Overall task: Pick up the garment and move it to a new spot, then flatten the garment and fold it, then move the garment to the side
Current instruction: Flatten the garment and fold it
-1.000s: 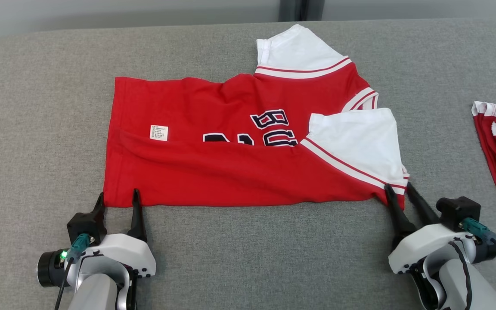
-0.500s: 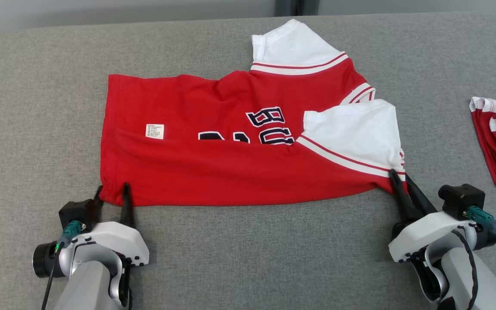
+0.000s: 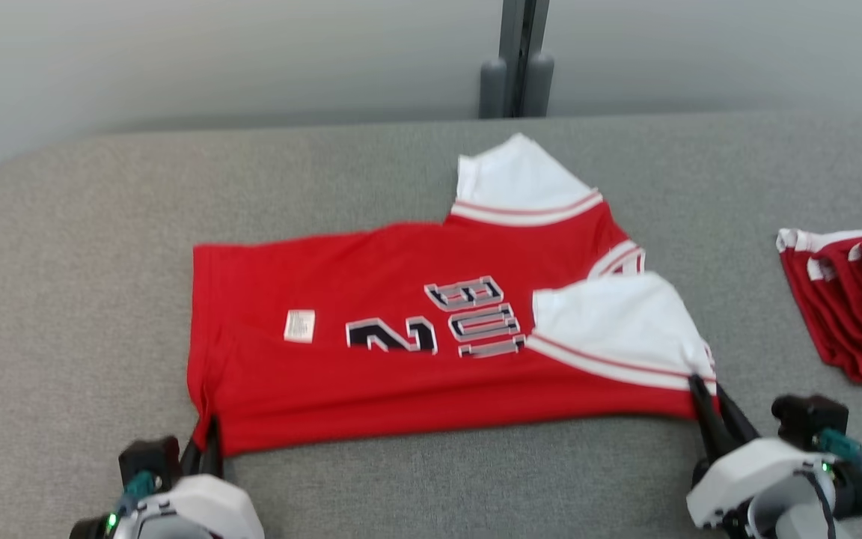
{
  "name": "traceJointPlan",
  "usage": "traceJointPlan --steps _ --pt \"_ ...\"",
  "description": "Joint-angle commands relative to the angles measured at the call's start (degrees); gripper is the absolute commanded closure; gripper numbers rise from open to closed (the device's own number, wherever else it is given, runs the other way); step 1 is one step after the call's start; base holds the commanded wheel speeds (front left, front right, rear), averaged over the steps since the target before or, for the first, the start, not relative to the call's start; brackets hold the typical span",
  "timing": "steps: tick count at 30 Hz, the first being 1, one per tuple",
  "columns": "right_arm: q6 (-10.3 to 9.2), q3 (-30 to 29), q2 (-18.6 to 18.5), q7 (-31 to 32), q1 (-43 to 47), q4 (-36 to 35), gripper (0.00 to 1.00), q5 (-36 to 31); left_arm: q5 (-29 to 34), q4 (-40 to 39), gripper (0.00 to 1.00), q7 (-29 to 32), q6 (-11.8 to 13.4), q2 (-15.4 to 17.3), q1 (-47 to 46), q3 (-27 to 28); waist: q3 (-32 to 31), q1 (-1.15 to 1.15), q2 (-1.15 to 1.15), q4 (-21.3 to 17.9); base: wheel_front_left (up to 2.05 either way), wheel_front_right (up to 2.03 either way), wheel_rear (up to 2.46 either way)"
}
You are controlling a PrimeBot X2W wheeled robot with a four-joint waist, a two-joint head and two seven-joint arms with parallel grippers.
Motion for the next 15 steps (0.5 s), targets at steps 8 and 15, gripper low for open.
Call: traceJointPlan --steps 8,15 --pt "-0.11 1.77 -0.97 -0.06 8.92 0.74 1.0 3.62 1.3 0.23 1.0 0.01 -0.59 0.97 10.45 1.91 -9.52 0.0 0.0 0.17 0.0 0.0 0.0" --pt "-0.11 2.85 -1.17 -0.06 12.41 0.04 1.0 4.82 0.81 -1.08 1.0 0.02 -0.15 0.8 14.69 1.8 -9.84 0.0 0.0 -0.05 0.0 0.0 0.0"
